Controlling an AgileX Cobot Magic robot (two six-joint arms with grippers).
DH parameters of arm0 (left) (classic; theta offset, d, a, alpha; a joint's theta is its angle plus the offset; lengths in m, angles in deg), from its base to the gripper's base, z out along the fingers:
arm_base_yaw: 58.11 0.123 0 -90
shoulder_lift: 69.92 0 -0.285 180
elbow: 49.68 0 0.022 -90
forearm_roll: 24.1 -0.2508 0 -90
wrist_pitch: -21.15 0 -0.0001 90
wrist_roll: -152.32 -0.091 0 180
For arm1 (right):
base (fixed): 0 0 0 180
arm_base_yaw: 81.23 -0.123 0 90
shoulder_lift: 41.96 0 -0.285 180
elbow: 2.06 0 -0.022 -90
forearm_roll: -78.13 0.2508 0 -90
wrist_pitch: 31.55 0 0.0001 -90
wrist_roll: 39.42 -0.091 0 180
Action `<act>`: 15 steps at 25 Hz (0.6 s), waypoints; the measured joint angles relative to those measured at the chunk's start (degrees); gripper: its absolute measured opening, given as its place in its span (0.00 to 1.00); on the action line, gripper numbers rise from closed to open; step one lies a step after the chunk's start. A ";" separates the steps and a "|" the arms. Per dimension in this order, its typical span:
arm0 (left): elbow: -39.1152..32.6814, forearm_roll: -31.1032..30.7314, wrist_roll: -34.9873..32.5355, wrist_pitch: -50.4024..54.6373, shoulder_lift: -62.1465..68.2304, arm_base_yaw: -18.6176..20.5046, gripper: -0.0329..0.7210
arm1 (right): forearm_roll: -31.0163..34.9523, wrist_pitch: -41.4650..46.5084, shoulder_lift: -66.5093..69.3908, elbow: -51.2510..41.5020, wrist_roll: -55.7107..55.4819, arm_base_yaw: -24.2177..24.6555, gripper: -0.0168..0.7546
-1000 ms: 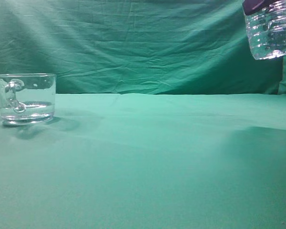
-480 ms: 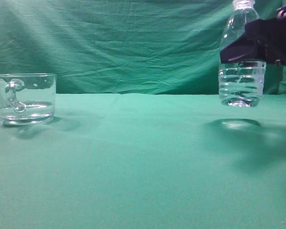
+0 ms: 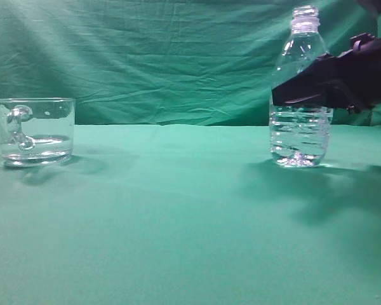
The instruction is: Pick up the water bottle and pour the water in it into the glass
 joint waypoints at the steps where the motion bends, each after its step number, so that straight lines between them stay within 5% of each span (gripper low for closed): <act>1: 0.00 0.00 0.00 0.00 0.00 0.00 0.04 | 0.00 -0.45 0.18 0.07 0.13 -0.26 0.45; 9: 0.00 0.00 0.00 0.00 0.00 0.00 0.04 | 0.33 -1.97 0.81 0.07 -1.32 -0.40 0.45; 15: 0.00 0.00 0.00 0.00 0.00 0.00 0.04 | -0.32 -2.40 0.81 0.07 -3.74 -0.30 0.86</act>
